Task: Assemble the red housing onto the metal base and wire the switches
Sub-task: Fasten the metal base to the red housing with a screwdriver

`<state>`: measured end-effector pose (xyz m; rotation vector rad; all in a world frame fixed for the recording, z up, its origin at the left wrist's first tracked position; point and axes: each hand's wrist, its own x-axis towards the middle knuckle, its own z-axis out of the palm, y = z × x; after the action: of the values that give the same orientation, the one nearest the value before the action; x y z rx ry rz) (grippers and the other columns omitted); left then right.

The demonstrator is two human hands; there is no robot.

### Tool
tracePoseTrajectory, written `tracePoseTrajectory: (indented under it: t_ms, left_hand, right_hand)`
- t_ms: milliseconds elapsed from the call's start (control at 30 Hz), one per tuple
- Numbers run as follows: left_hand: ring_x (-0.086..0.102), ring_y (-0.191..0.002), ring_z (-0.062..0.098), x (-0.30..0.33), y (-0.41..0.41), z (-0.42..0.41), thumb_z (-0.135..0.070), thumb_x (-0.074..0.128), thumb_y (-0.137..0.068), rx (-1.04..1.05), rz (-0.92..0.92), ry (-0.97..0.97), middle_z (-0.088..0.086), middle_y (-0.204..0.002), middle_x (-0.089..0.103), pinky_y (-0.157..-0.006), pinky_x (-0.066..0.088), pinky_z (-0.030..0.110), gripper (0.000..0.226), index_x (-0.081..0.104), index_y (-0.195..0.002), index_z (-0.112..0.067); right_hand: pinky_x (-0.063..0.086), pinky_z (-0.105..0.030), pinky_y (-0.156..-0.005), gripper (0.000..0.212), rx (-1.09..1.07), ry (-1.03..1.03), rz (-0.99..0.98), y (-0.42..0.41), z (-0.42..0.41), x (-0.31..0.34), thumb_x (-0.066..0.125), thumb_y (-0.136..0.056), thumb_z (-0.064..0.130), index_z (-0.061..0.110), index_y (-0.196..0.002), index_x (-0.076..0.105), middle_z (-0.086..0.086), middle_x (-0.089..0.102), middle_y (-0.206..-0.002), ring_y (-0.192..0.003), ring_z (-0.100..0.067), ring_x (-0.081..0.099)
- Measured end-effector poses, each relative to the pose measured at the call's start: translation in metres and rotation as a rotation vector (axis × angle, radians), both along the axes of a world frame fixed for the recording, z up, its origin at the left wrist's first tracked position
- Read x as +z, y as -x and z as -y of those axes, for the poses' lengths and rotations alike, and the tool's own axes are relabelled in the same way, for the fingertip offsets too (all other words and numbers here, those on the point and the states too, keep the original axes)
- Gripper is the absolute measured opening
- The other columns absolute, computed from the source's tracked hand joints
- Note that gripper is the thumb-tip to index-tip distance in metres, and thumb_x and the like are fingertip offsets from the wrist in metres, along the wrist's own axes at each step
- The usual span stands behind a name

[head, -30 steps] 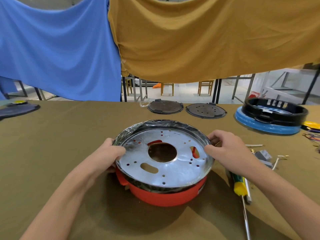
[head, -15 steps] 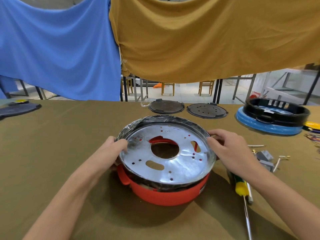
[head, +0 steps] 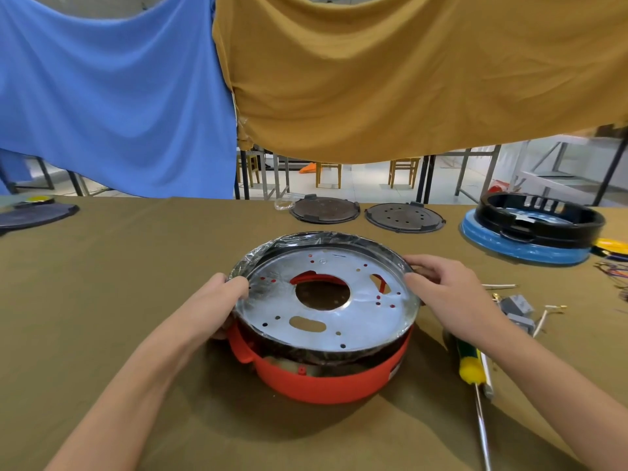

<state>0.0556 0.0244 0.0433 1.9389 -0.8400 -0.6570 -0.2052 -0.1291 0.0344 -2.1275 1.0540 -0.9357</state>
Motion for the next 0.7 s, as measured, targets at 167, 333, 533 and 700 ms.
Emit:
tracePoseTrajectory:
  t_ms: [167,333,533,700]
  left_hand:
    - [0.044,-0.070,0.023,0.005,0.003,-0.002,-0.037,0.049,-0.068,-0.022,-0.042,0.001,0.007,-0.079,0.045,-0.065,0.040,0.032,0.026,0.044,-0.084,-0.017]
    - [0.042,-0.074,0.023,0.007,0.003,-0.005,-0.034,0.046,-0.055,-0.037,-0.059,0.012,0.008,-0.084,0.044,-0.068,0.039,0.033,0.032,0.042,-0.082,-0.018]
    - [0.045,-0.074,0.022,0.006,0.000,-0.005,-0.027,0.046,-0.052,-0.030,-0.058,0.027,0.009,-0.081,0.044,-0.070,0.040,0.036,0.028,0.038,-0.078,-0.018]
    - [0.040,-0.060,0.020,0.007,-0.001,-0.006,-0.025,0.047,-0.049,-0.023,-0.056,0.042,0.001,-0.063,0.041,-0.057,0.035,0.027,0.024,0.037,-0.070,-0.018]
  right_hand:
    - [0.042,-0.001,-0.059,0.034,-0.019,0.007,-0.011,0.000,-0.001,0.001,0.053,-0.097,0.021,0.025,-0.129,0.062,0.028,0.062,-0.093,-0.087,0.015,0.057]
    - [0.044,-0.006,-0.060,0.029,-0.027,-0.017,-0.047,0.001,0.000,0.003,0.056,-0.093,0.019,0.031,-0.118,0.064,0.024,0.068,-0.089,-0.083,0.008,0.064]
    - [0.047,-0.020,-0.064,0.017,-0.030,-0.096,-0.097,0.003,0.002,0.008,0.063,-0.084,0.021,0.029,-0.098,0.058,0.014,0.069,-0.091,-0.086,-0.003,0.064]
    - [0.056,-0.037,-0.072,0.018,0.022,-0.156,-0.160,0.007,-0.002,0.015,0.064,-0.081,0.024,0.025,-0.095,0.054,0.005,0.073,-0.086,-0.085,-0.015,0.068]
